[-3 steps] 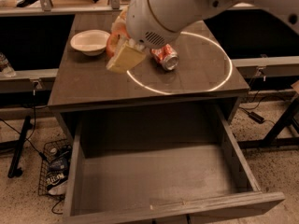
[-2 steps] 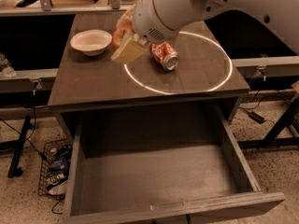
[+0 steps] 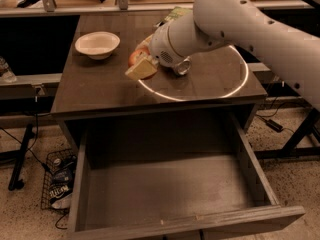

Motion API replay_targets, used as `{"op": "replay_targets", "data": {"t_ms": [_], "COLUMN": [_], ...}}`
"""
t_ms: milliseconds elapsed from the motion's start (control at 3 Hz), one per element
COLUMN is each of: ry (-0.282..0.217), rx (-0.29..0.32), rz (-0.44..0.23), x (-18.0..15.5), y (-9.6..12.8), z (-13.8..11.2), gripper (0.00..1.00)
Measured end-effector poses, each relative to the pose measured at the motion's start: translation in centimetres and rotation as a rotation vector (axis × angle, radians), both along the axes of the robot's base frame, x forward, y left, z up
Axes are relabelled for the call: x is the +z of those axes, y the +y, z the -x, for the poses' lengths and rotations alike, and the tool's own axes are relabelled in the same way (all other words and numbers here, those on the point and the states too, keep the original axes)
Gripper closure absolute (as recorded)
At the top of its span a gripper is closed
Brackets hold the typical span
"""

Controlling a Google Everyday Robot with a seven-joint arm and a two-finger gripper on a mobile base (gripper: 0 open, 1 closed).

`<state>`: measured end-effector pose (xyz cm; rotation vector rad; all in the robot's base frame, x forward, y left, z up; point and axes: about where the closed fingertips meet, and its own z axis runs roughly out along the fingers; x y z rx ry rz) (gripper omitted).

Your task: Pick apple from top drawer and place on counter

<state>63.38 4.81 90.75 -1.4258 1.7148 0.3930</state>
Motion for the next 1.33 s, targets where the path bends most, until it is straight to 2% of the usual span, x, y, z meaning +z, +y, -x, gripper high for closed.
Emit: {"op": "replay_targets", "data": {"t_ms": [333, 667, 1000, 1333], "ry": [0.051, 0.086, 0.119, 0.129], "rx": [-0.017, -0.017, -0.027, -0.033], "rz": [-0.07, -0.14, -0.214, -0.24], "x": [-2.4, -3.5, -4.6, -4.9], "y": [0.7, 1.5, 1.6, 1.4], "z": [-0.5, -0.6, -0.1, 0.2], "gripper": [1.0, 0.84, 0.53, 0.3]}}
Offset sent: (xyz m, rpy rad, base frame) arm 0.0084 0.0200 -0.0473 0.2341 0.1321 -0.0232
